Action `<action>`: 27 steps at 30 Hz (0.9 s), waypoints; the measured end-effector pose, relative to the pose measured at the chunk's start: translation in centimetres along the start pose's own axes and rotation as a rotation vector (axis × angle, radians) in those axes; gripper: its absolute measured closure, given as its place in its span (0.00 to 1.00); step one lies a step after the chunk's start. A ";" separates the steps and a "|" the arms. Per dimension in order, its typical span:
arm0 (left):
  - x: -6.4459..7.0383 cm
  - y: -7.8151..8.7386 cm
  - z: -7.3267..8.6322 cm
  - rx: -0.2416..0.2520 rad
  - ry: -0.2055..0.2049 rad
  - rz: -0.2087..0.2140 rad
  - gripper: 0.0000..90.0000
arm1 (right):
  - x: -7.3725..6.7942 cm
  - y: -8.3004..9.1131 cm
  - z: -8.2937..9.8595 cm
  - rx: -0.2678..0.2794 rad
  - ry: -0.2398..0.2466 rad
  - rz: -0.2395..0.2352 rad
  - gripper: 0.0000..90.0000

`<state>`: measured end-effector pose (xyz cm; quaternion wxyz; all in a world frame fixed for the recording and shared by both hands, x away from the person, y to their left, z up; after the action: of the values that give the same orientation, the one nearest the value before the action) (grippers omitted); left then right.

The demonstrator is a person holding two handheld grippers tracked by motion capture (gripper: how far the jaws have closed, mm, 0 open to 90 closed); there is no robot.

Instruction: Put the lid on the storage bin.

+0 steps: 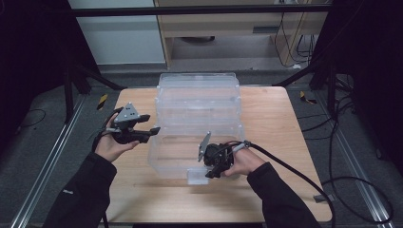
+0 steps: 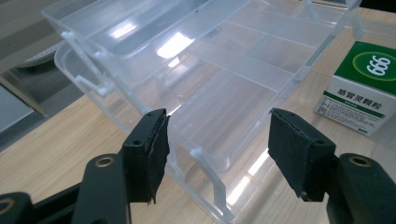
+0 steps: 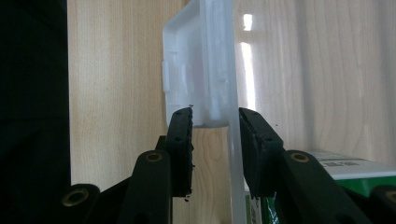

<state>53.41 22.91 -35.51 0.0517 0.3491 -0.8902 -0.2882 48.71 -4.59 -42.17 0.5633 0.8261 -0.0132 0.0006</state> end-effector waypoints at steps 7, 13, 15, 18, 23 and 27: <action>-0.3 0.0 -2.2 -0.012 -0.076 0.047 0.41 | 0.0 0.0 0.0 -0.002 0.002 0.003 0.74; -0.6 -0.1 -4.1 -0.027 -0.123 0.075 0.41 | -0.1 0.0 0.0 0.001 0.001 0.006 0.74; -0.8 -0.2 -4.6 -0.031 -0.136 0.075 0.41 | -0.1 0.0 0.0 0.001 0.003 0.007 0.74; -1.1 -0.3 -5.3 -0.043 -0.163 0.082 0.41 | -0.1 0.0 0.0 0.002 0.006 0.007 0.74; -1.6 -0.5 -6.2 -0.061 -0.192 0.092 0.41 | -0.1 0.0 0.0 0.001 0.002 0.006 0.74; -2.0 -0.7 -6.6 -0.078 -0.219 0.099 0.42 | -0.1 0.0 0.0 0.004 0.007 0.004 0.74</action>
<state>57.23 20.63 -30.23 -0.0184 0.2689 -0.8948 -0.3559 48.60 -4.64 -42.16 0.5616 0.8273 -0.0129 0.0048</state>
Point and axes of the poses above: each handheld gripper's, and its own axes: y roughly backward along the jaws, z roughly out of its underside, x roughly to its right, the point moved 2 cm from there along -y, roughly forward along the jaws, and after that the axes turned 4 degrees about y, right-handed, at the moved point
